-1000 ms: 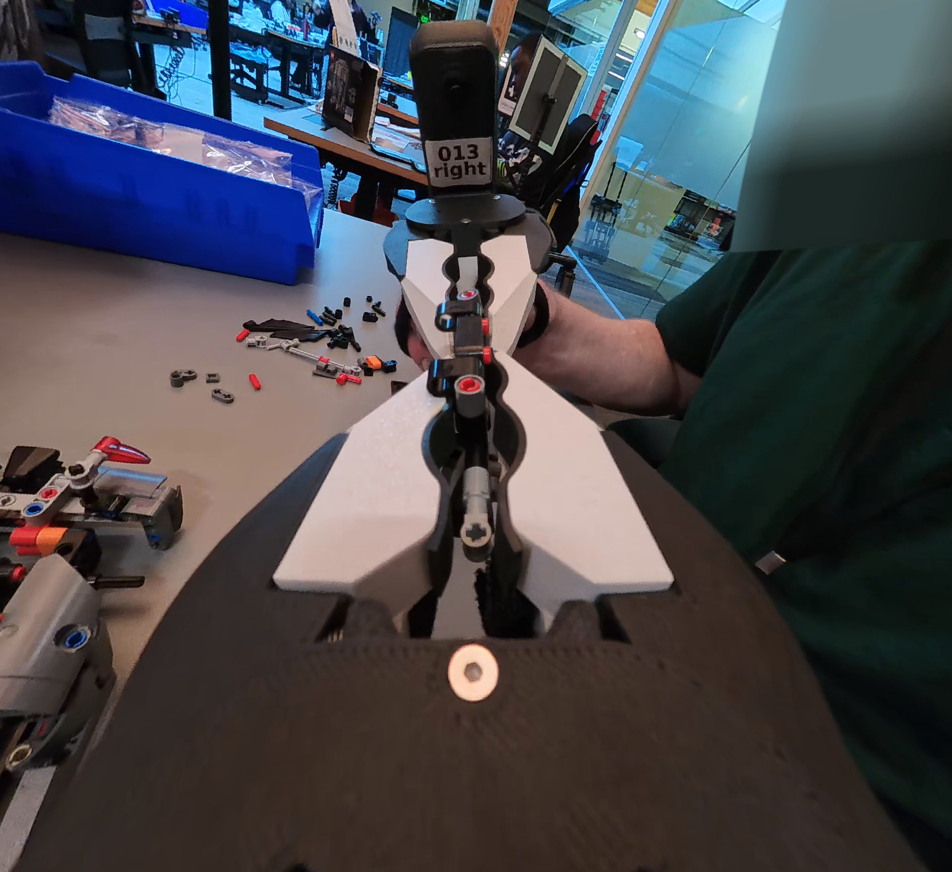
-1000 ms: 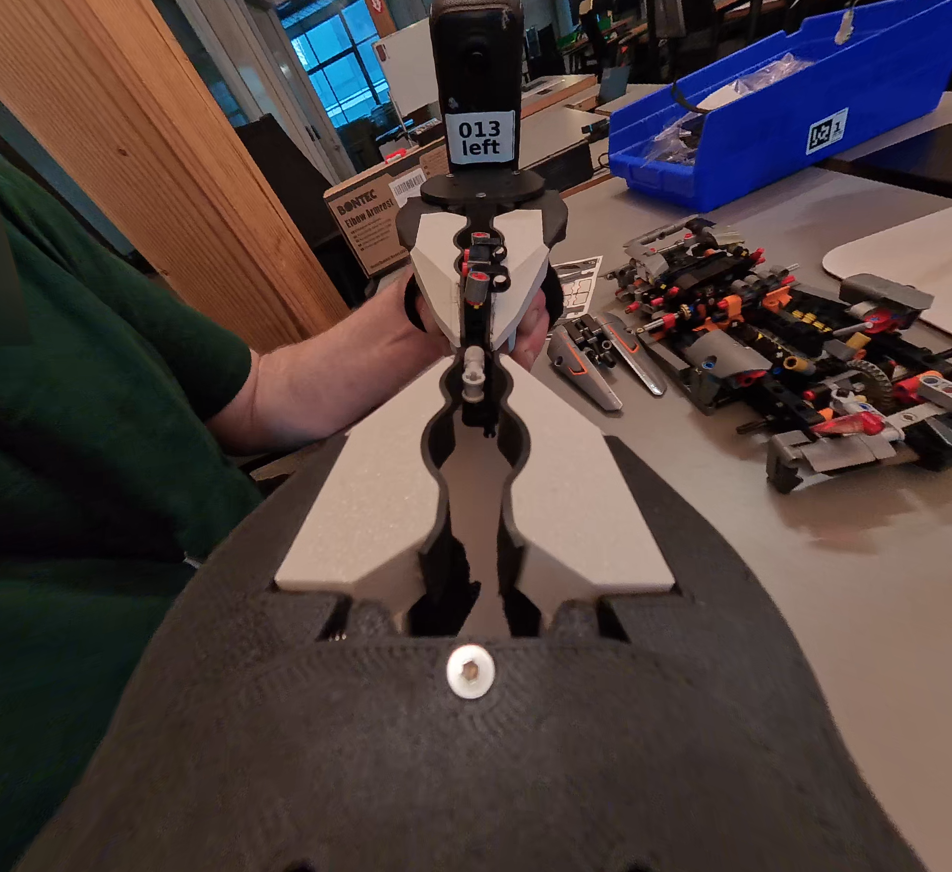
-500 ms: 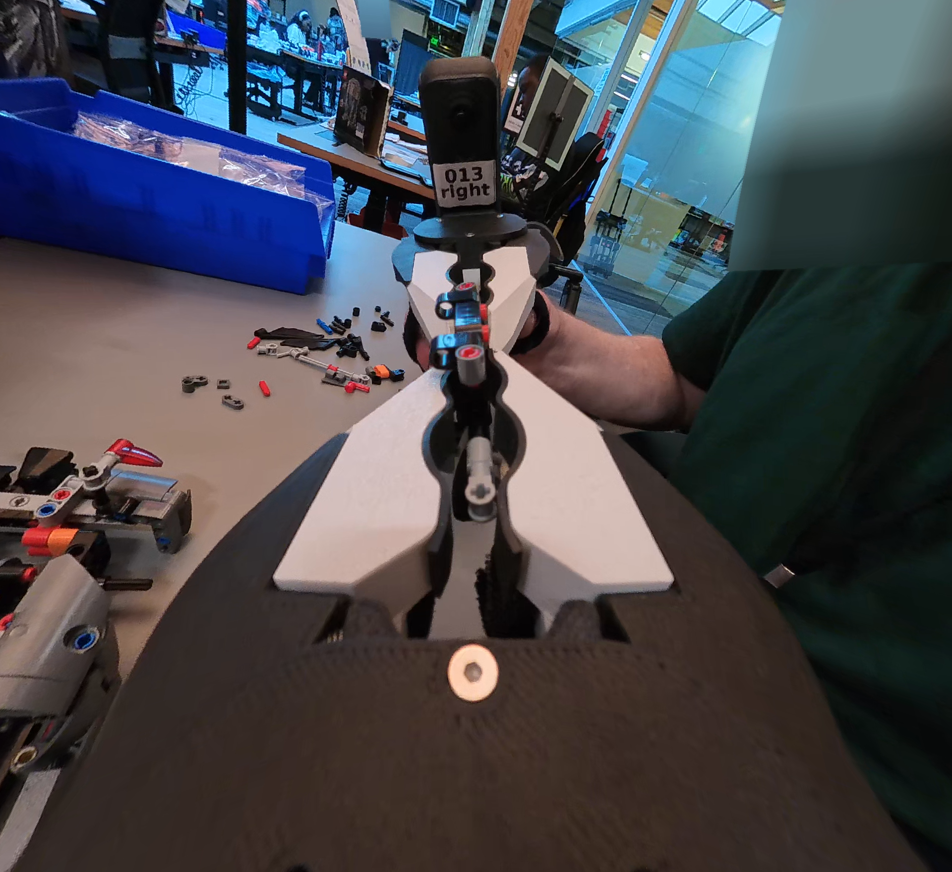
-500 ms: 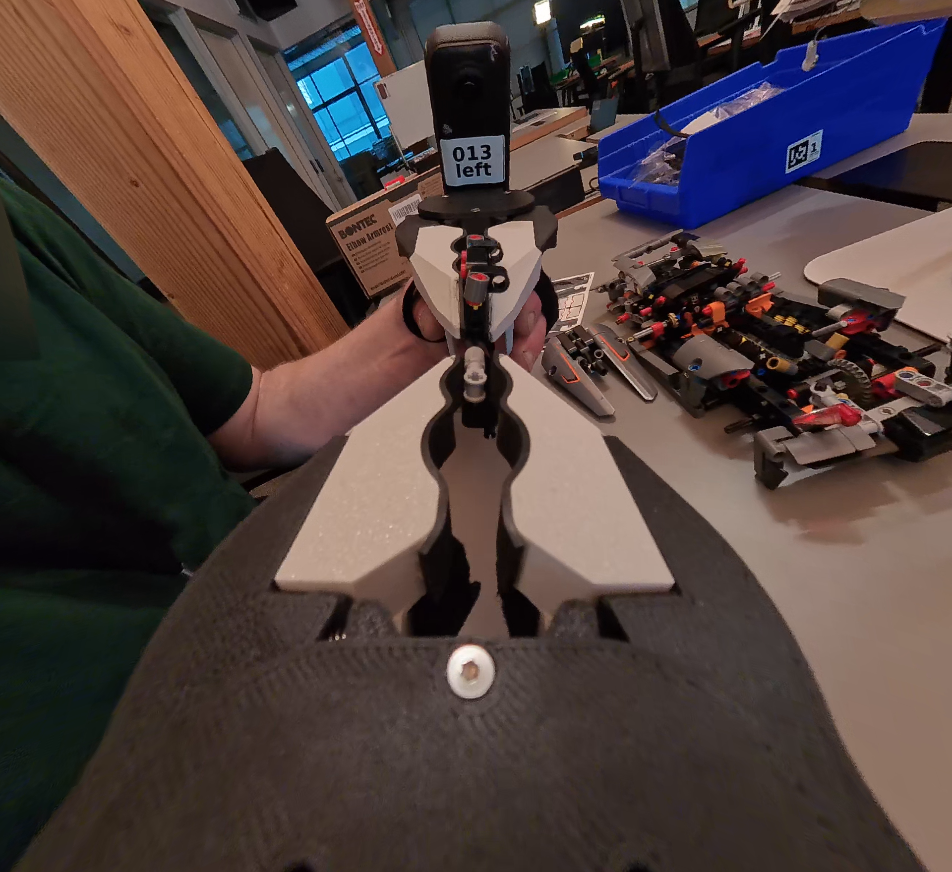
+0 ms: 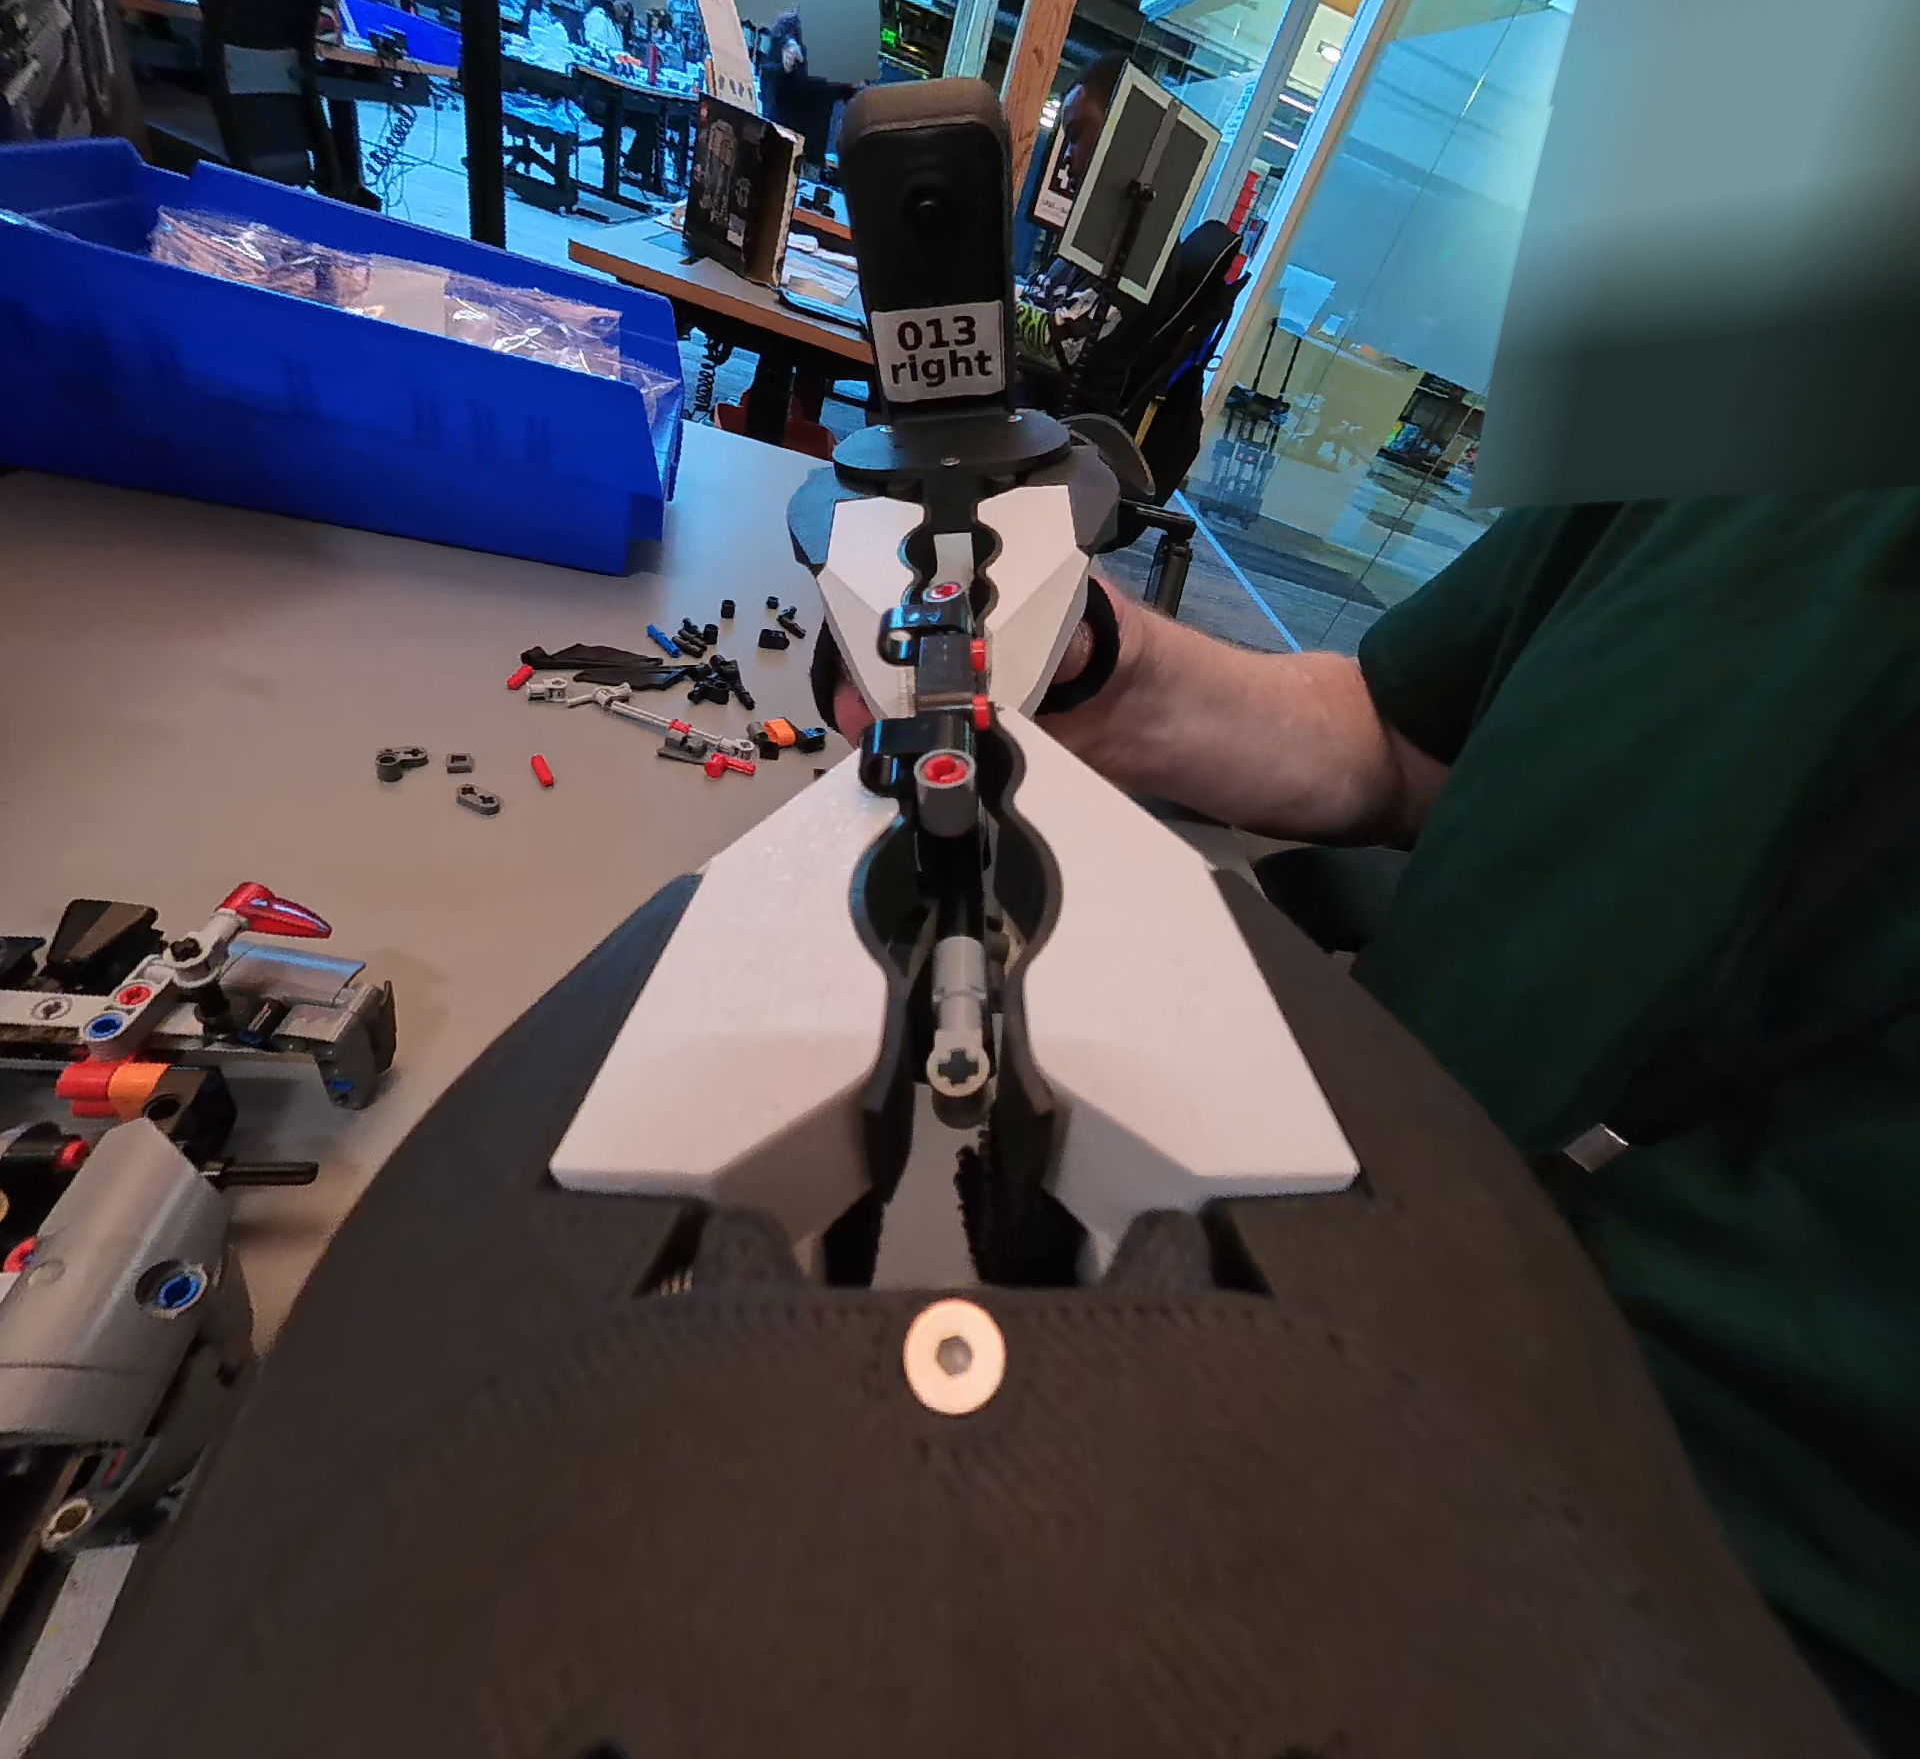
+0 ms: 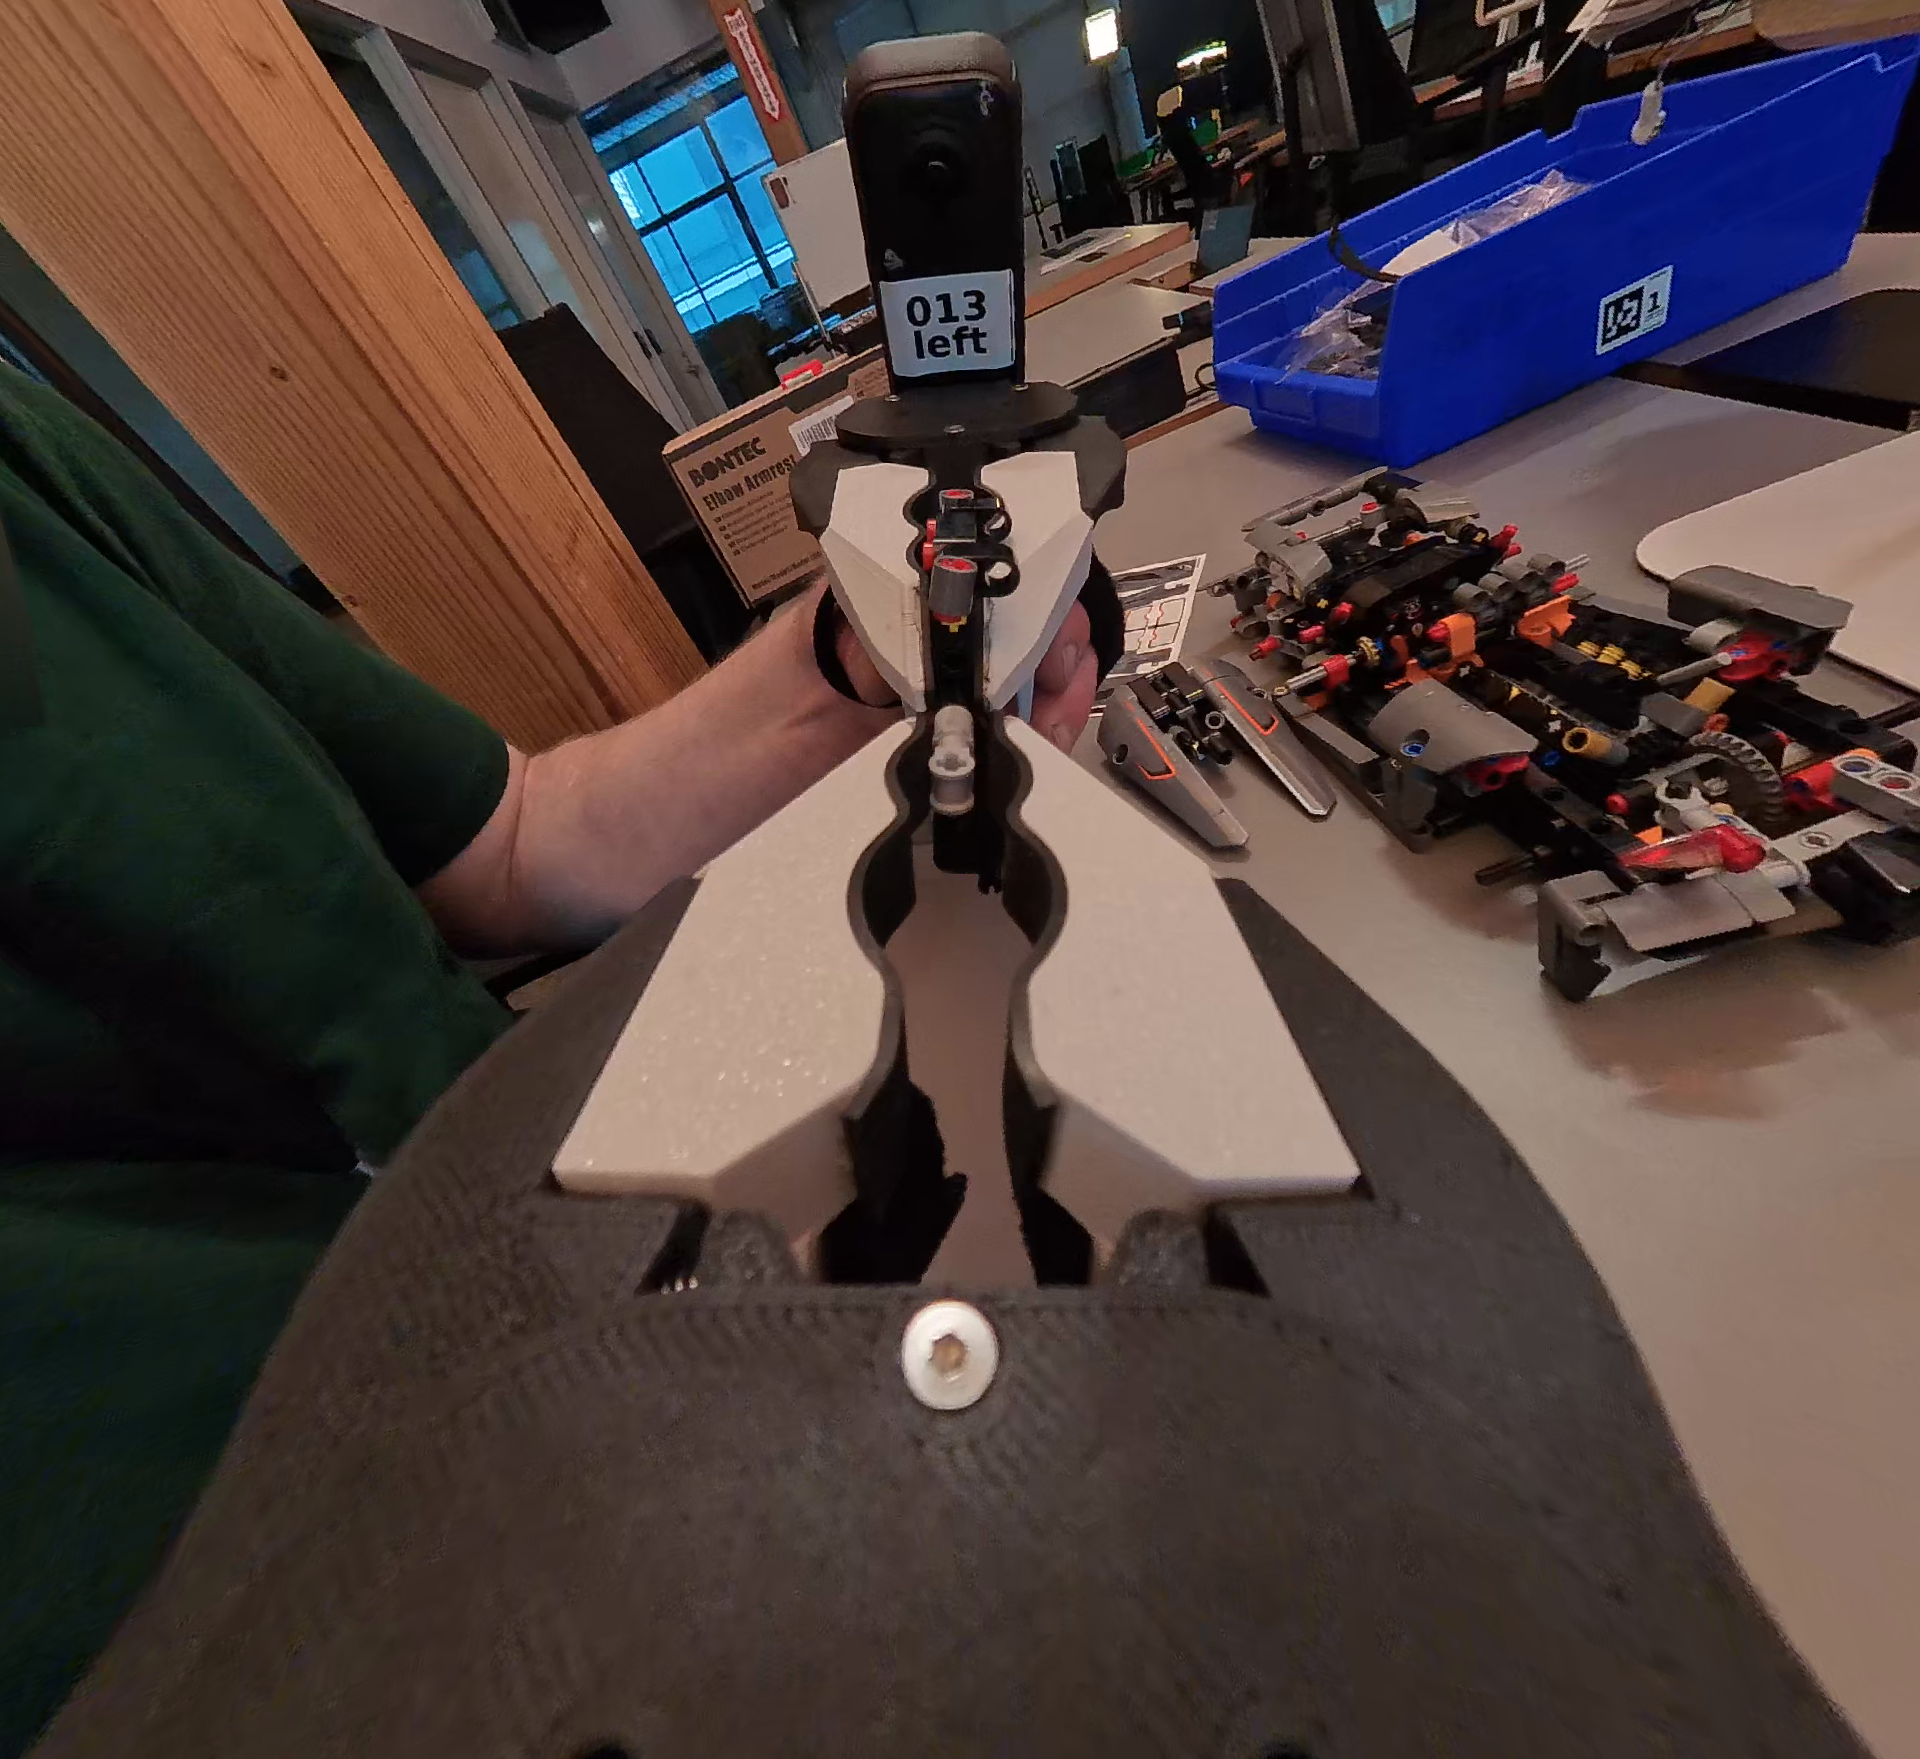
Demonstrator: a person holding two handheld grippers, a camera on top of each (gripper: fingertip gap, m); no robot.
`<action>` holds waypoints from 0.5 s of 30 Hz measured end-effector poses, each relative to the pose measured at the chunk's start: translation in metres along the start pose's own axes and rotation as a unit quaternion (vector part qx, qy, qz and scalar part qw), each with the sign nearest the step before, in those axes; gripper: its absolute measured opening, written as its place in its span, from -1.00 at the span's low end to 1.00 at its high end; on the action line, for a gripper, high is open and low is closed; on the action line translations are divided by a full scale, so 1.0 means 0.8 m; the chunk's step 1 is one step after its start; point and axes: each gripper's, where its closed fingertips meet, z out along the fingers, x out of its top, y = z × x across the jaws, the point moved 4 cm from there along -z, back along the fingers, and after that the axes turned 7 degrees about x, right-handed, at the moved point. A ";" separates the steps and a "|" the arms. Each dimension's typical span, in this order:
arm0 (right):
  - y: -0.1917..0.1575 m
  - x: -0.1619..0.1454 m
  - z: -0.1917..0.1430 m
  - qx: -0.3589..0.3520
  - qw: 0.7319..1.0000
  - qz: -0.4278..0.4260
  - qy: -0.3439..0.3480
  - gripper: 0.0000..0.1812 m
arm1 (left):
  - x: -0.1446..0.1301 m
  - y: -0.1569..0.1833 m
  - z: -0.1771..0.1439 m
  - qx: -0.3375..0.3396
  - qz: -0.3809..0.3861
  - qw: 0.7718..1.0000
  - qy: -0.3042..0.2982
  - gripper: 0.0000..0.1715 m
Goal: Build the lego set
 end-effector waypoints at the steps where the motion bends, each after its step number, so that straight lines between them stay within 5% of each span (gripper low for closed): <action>1: 0.000 0.000 0.000 0.004 1.000 0.004 0.003 -0.91 | 0.000 0.000 0.000 -0.002 -0.001 1.000 0.000 -0.94; 15: 0.001 -0.015 -0.008 0.000 0.999 -0.008 -0.035 -0.94 | -0.015 0.001 0.007 0.014 0.050 0.998 -0.032 -0.93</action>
